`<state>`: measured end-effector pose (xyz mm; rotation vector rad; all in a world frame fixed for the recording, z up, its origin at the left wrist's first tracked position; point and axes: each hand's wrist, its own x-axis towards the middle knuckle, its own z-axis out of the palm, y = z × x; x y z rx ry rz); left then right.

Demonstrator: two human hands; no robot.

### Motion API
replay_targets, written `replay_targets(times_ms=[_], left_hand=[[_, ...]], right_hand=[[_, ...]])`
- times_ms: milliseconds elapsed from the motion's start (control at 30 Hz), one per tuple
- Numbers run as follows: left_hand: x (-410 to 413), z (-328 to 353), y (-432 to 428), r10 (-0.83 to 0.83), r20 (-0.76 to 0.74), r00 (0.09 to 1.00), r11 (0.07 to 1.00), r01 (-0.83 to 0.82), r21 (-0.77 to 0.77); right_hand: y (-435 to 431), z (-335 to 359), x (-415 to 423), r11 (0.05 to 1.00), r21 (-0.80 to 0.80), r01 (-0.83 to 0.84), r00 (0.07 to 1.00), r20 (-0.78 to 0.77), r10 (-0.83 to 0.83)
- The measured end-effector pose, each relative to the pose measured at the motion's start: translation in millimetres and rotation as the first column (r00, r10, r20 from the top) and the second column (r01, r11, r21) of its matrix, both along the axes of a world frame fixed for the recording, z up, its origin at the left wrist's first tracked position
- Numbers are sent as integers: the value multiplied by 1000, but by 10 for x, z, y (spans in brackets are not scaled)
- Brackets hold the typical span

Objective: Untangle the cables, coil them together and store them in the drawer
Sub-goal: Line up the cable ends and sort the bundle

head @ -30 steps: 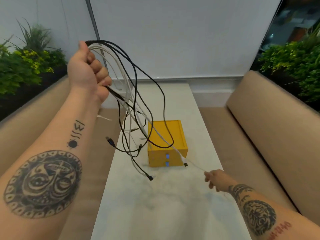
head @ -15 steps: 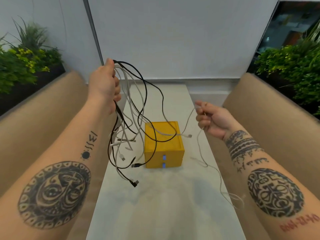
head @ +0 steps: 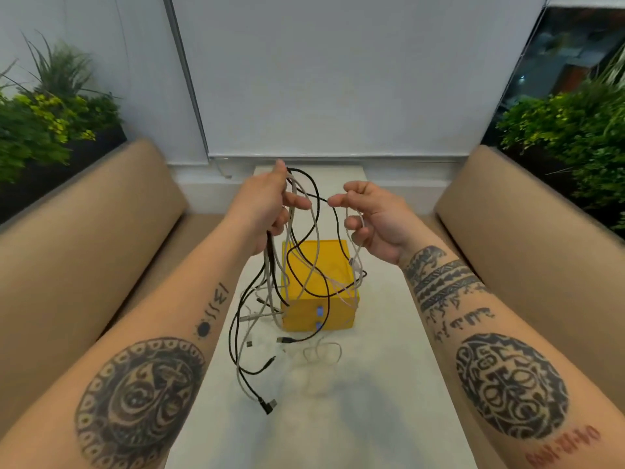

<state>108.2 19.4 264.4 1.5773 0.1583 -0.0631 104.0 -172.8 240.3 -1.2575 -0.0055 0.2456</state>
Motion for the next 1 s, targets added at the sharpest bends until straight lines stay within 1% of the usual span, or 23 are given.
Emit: replay_targets(times_ms=[100, 167, 233, 300, 333, 367, 400, 433, 500, 567, 633, 700, 800, 933, 1000], left_hand=[[46, 21, 117, 50, -17, 999, 994, -51, -98], [114, 69, 298, 106, -33, 994, 976, -110, -190], [190, 148, 521, 183, -31, 983, 947, -184, -262], [228, 265, 720, 300, -11, 954, 900, -287, -329], [231, 333, 789, 359, 4, 933, 870, -333, -364], [227, 396, 842, 408, 20, 913, 843, -369, -391], [220, 453, 877, 444, 40, 895, 825, -391, -408], [209, 493, 894, 456, 61, 888, 823, -394, -409], [178, 515, 839, 401, 93, 911, 867, -345, -359], [139, 423, 667, 310, 99, 945, 928, -278, -250], [108, 218, 440, 251, 56, 966, 963, -243, -118], [105, -59, 235, 193, -12, 981, 981, -193, -21], [99, -420, 42, 67, -125, 990, 998, -67, 5], [-4, -567, -97, -25, -217, 976, 999, 32, 28], [-29, -575, -133, -83, -226, 971, 996, 86, 5]], right_hand=[[-154, 68, 17, 997, -22, 70, 997, 18, -70], [-354, 67, 45, 982, -100, 161, 987, 19, -160], [-594, -32, 104, 927, -219, 305, 951, 18, -309], [-822, -231, 164, 831, -329, 448, 880, -3, -476], [-910, -356, 178, 791, -363, 492, 843, -27, -537], [-971, -499, 179, 771, -379, 512, 817, -63, -573], [-1001, -648, 165, 772, -376, 512, 801, -115, -587], [-1007, -804, 151, 788, -358, 501, 793, -174, -584], [-950, -1043, 99, 834, -274, 479, 796, -263, -544], [-825, -1132, 59, 881, -185, 436, 827, -304, -473], [-658, -1079, 32, 924, -122, 362, 872, -305, -382], [-468, -939, 11, 960, -70, 271, 920, -274, -280], [-197, -691, -33, 992, -34, 125, 971, -200, -129], [140, -399, -119, 999, -45, -5, 997, -79, 2], [253, -309, -136, 991, -128, -38, 999, -24, 36]])
